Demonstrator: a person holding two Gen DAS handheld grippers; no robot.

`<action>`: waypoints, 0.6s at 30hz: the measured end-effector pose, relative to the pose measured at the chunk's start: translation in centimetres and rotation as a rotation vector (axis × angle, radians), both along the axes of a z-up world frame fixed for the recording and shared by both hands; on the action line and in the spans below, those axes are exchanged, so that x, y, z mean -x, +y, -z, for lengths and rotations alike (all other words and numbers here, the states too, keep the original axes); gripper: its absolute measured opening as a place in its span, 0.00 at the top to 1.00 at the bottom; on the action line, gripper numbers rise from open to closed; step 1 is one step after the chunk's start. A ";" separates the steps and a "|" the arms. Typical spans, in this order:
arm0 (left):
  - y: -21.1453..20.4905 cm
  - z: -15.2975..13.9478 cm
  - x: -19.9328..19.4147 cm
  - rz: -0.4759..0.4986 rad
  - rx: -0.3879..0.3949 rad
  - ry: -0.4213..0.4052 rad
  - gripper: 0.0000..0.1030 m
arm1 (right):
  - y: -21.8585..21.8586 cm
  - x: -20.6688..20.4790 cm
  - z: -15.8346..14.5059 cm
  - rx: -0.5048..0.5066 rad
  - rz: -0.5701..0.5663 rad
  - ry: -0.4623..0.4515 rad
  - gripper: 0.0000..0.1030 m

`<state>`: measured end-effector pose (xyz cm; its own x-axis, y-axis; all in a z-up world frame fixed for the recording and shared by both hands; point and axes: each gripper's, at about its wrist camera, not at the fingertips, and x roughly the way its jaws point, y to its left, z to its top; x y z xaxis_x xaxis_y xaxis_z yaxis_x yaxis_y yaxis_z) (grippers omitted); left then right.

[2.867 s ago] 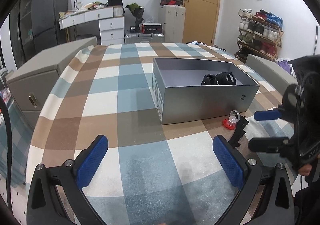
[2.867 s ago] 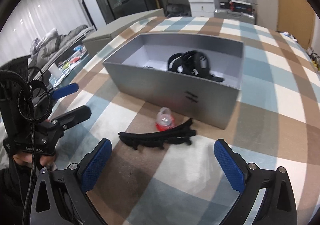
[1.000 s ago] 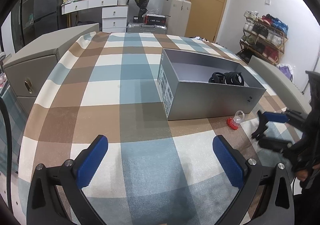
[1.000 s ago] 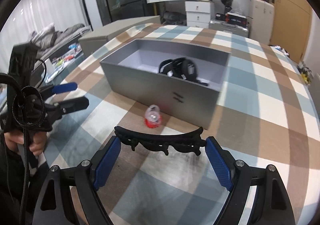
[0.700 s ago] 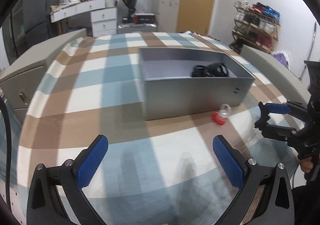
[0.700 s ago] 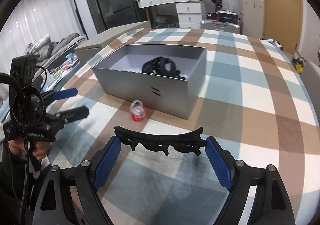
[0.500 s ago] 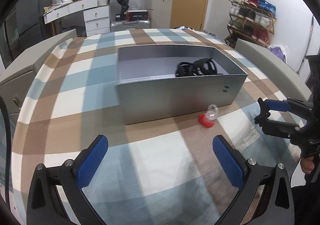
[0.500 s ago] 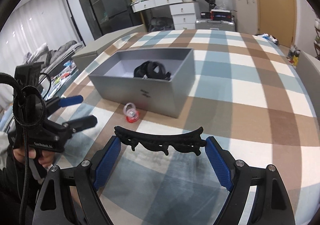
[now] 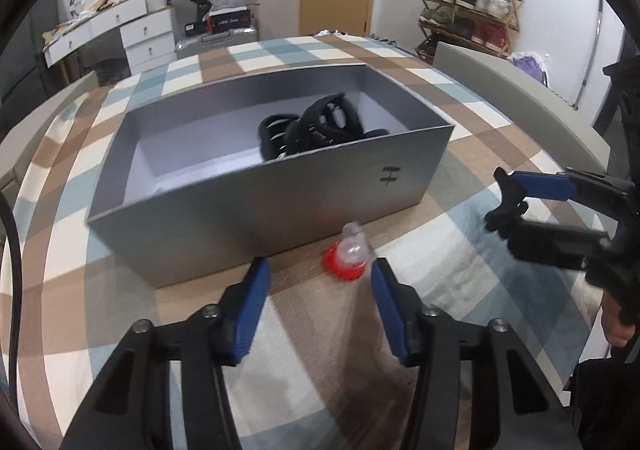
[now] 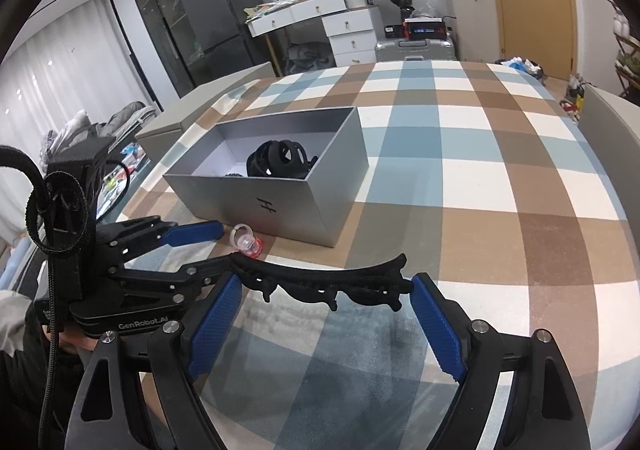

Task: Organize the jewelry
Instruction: 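Grasp the clear-and-red pacifier with left gripper while right holds the clip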

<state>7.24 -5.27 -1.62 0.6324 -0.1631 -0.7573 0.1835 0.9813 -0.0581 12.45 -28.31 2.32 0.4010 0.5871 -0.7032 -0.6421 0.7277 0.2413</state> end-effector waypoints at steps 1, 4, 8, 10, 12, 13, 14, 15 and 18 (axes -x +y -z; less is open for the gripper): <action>-0.3 0.0 0.0 0.003 -0.011 -0.002 0.65 | 0.0 0.0 0.0 -0.001 0.000 0.001 0.16; -0.7 -0.2 -0.1 0.027 0.008 0.002 0.82 | 0.0 0.0 -0.1 -0.003 -0.001 0.002 0.16; -0.7 -0.5 0.3 0.037 0.015 -0.017 0.88 | 0.1 0.0 0.0 -0.002 -0.004 0.000 0.16; -0.7 -0.7 0.3 0.042 0.018 -0.024 0.88 | 0.2 -0.1 0.0 -0.001 -0.005 0.002 0.16; -0.8 -0.7 0.3 0.039 0.016 -0.028 0.88 | 0.2 0.0 0.1 0.000 -0.008 0.001 0.16; -0.7 -0.7 0.4 0.038 0.016 -0.030 0.88 | 0.1 0.0 0.1 0.001 -0.007 0.000 0.16; -0.7 -0.7 0.3 0.038 0.014 -0.031 0.88 | 0.1 0.0 0.1 -0.001 -0.006 0.001 0.16; -0.7 -0.8 0.3 0.038 0.014 -0.034 0.88 | 0.1 0.0 0.0 -0.004 -0.005 0.002 0.16; -0.4 -1.2 0.6 0.033 0.023 -0.047 0.88 | 0.0 0.1 -0.3 -0.020 -0.004 -0.006 0.16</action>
